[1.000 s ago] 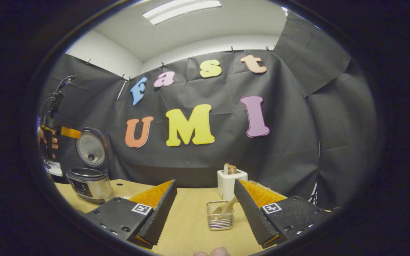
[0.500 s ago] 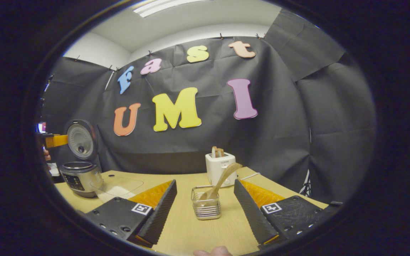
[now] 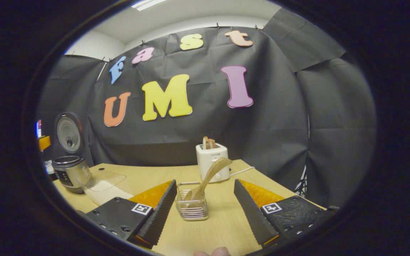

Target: Close the left gripper, press the button to open the rice cooker; take a wooden spoon from the chopstick holder with the right hand, scoop a spoonful of rice and pour it into the rice cooker, then put the wooden spoon back into the chopstick holder.

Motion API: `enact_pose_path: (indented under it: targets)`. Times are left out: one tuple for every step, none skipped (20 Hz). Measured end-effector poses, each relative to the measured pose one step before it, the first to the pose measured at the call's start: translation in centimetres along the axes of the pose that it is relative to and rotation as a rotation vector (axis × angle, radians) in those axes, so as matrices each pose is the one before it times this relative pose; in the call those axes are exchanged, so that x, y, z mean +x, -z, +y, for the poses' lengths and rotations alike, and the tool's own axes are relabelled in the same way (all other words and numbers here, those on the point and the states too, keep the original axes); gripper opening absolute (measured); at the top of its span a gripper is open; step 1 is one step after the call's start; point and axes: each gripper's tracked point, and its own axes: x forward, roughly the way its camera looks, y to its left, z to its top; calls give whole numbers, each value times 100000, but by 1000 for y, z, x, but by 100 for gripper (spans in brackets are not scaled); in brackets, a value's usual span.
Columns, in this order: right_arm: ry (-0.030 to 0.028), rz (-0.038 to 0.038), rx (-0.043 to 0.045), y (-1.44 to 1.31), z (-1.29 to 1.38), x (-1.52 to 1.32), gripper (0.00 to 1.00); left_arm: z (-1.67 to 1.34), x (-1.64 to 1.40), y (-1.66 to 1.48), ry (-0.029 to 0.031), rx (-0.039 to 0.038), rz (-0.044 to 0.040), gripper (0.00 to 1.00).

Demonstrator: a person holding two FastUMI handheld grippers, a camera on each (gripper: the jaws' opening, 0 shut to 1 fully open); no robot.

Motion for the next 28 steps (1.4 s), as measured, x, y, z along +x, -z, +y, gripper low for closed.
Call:
enact_pose_path:
  targets:
    - [-979, 2273, 1617, 359, 87, 818, 95, 17, 61, 183, 9, -187, 677, 99]
    - [-652, 1754, 1579, 215, -152, 729, 96, -33, 9, 182, 9, -380, 693, 99]
    - [-76, 1792, 1065, 399, -84, 869, 96, -88, 37, 210, 161, -439, 634, 99]
    - [-26, 1918, 530, 376, -46, 919, 95, -47, -85, 104, 71, -225, 244, 99]
    - [-373, 1414, 318, 417, 47, 1012, 96, -8, 84, 65, 60, 247, 180, 99]
    - [-326, 1418, -205, 285, -26, 979, 96, 34, 83, 136, 395, 902, 191, 99]
    - [-491, 766, 88, 190, -46, 882, 99, 84, 30, 24, -201, 1203, 361, 99]
    - [-301, 999, 736, 203, 8, 684, 96, 396, 61, 24, -945, 1043, 219, 99]
    - [-849, -45, 1296, -7, 145, 648, 96, 178, 37, -6, -728, 720, -31, 99]
    - [-260, 352, 1075, -34, 55, 666, 96, 44, 64, -57, -422, 460, -63, 99]
    - [86, 417, 916, 130, -134, 698, 95, 93, 26, 18, -386, 167, 60, 99]
    - [75, 273, 990, 4, -89, 595, 96, 102, -45, 71, -663, -69, 228, 99]
    - [-60, 110, 972, 2, 21, 544, 96, 146, 81, 129, -515, -167, 228, 99]
    - [-53, 114, 1154, -53, -36, 513, 96, 168, 73, 179, -426, -281, 655, 99]
    - [-173, -292, 1470, -74, -17, 444, 92, 36, 28, 287, -156, -262, 1183, 99]
    - [-426, -116, 1582, -68, 1, 444, 96, 73, 33, 138, 33, -139, 730, 95]
    - [-857, -113, 1222, 25, 299, 400, 96, 73, 3, -14, -186, -54, -28, 99]
    - [-72, 98, 870, -113, 18, 343, 94, 96, 70, -55, -313, -23, 47, 99]
    - [143, -233, 837, -73, -7, 262, 93, 37, 2, -9, -261, 82, 21, 99]
    - [137, -109, 427, -65, 17, 409, 80, 167, -64, -73, -333, 70, -275, 99]
    - [152, 90, 87, 84, -22, 191, 80, 167, 47, -117, -242, 79, -264, 99]
    - [102, 199, 489, -32, 115, 169, 72, 152, -43, 6, -464, 12, -1, 99]
    - [865, 81, -61, 56, -167, 200, 59, 142, 37, 27, -304, -51, 144, 95]
    - [855, -600, -26, -111, -255, 162, 46, 76, 2, 51, 13, -162, 66, 99]
    - [1102, -663, 275, -154, -198, 14, 43, 51, -1, 120, -18, -199, 244, 99]
    - [-235, 167, 611, 19, -102, 66, 27, 112, 31, 109, -136, -166, 293, 99]
    - [-270, 416, 472, 47, 39, -115, 20, 162, -9, 157, -133, -100, 311, 99]
    - [-1347, -861, 2107, -235, 304, -112, 19, 68, 33, 60, -152, -217, 220, 99]
